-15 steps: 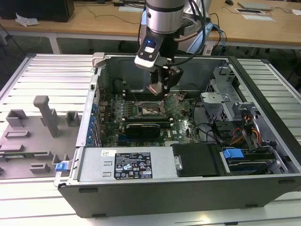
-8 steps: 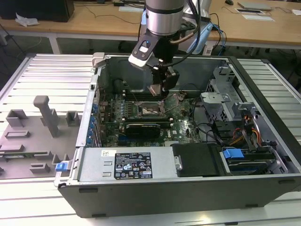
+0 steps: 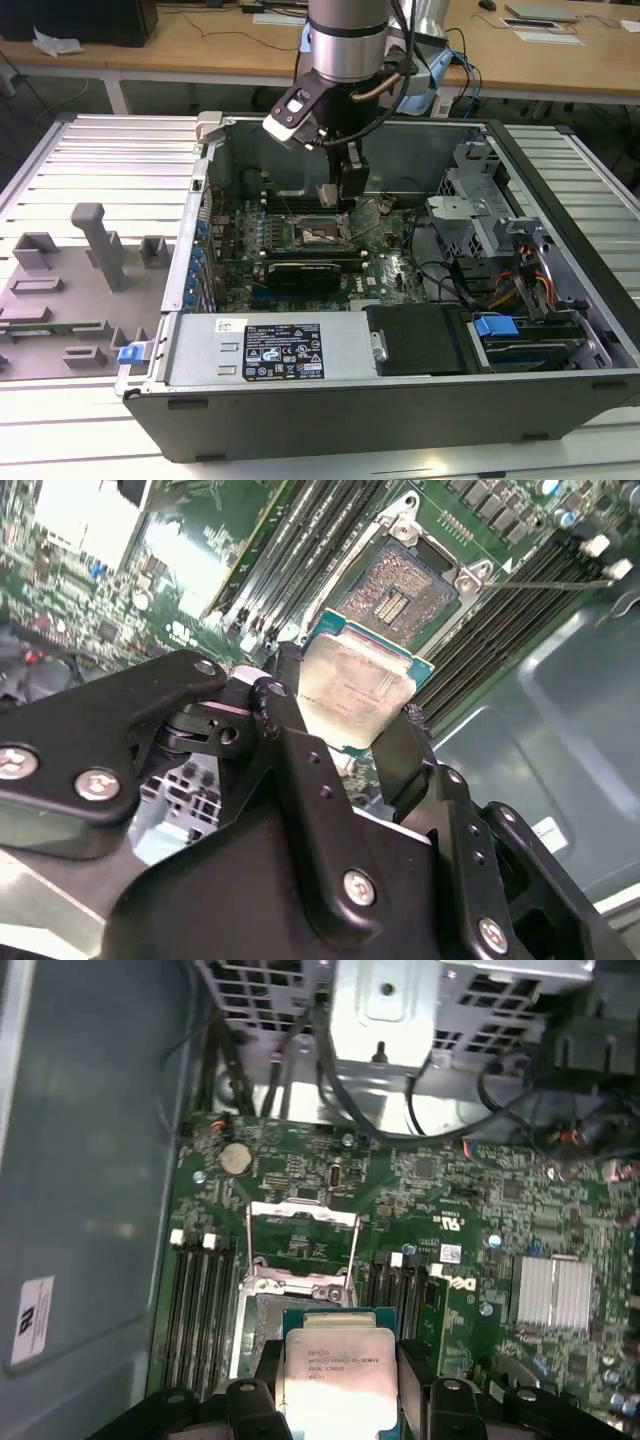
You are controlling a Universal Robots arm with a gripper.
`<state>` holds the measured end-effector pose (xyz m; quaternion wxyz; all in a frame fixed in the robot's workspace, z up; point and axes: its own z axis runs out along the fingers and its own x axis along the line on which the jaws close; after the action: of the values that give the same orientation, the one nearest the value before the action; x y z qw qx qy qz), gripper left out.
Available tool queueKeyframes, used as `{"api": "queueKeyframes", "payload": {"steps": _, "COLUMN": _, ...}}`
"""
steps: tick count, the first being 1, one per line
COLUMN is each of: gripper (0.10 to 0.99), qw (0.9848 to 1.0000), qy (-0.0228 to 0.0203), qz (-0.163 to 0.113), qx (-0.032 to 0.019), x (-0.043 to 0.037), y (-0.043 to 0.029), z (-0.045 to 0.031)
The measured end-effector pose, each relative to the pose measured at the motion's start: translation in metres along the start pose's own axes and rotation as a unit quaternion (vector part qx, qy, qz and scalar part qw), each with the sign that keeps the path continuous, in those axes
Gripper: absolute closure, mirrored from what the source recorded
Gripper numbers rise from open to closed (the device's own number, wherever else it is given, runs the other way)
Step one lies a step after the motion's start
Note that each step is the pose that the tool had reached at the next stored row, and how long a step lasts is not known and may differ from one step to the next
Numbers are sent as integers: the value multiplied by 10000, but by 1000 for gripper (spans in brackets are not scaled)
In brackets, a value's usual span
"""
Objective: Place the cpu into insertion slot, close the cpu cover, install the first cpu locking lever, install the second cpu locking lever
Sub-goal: 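Place the cpu into insertion slot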
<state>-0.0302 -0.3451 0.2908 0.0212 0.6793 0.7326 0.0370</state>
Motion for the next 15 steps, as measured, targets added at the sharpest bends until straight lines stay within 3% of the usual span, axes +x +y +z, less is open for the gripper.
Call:
{"api": "queueKeyframes", "payload": {"steps": 4, "gripper": 549, "qw": 9995, "qy": -26, "qz": 314, "qx": -7, "x": 1, "y": -23, "z": 84}}
{"api": "queueKeyframes", "payload": {"steps": 15, "gripper": 549, "qw": 9995, "qy": -27, "qz": 316, "qx": -7, "x": 5, "y": -142, "z": 358}}
